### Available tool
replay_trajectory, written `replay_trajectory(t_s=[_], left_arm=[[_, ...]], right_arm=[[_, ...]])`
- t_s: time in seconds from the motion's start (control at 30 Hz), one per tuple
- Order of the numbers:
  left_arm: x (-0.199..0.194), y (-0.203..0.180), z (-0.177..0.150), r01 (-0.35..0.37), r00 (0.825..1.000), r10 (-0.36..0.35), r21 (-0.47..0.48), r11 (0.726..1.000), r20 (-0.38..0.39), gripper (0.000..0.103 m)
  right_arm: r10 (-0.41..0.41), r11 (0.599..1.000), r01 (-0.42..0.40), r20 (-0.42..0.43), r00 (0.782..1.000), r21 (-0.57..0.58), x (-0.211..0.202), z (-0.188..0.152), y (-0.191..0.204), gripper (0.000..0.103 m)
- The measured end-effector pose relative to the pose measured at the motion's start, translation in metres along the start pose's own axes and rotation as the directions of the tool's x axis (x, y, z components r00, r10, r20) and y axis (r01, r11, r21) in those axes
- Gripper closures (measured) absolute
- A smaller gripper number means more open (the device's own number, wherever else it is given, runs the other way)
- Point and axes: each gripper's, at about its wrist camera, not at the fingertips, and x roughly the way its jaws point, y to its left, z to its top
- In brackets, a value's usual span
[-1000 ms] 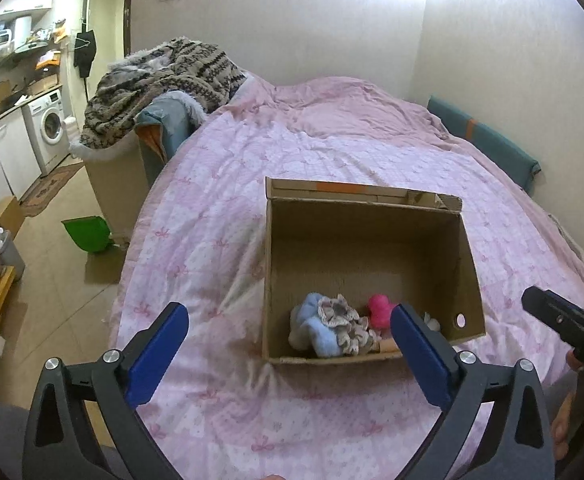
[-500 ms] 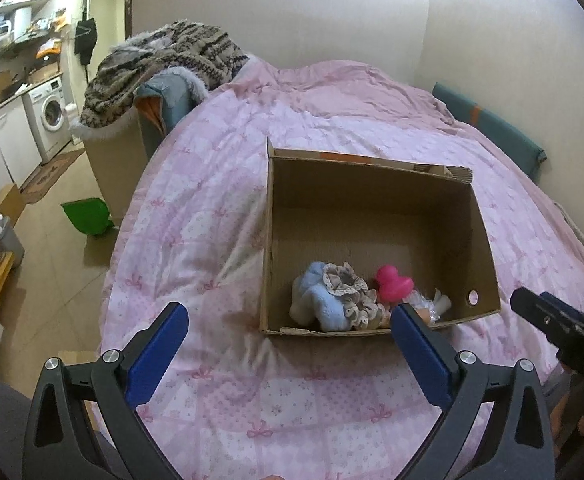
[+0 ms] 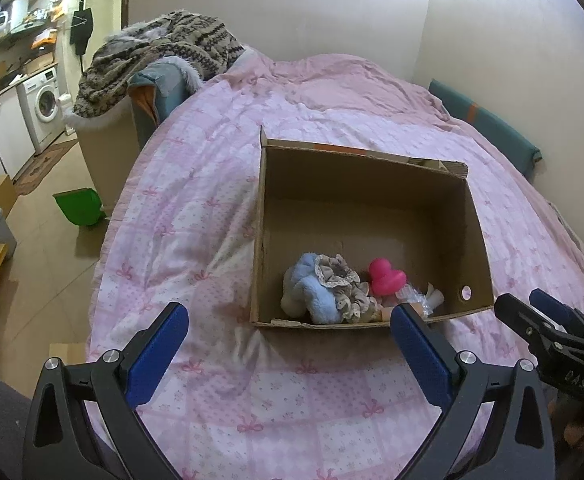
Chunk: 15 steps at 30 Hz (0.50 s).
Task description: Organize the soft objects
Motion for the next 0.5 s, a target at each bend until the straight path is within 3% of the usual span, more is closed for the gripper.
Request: replay_trajectory(t_s=[0.5], left_arm=[[-0.0004,-0.0004,-0.002,0.004,1.0,-0.004,0.005,1.0,-0.007,0.002]], right_arm=[[0.001,1.0,-0.001,-0.007,1.0,0.01,0.0018,0.0001,-0.002,0.0]])
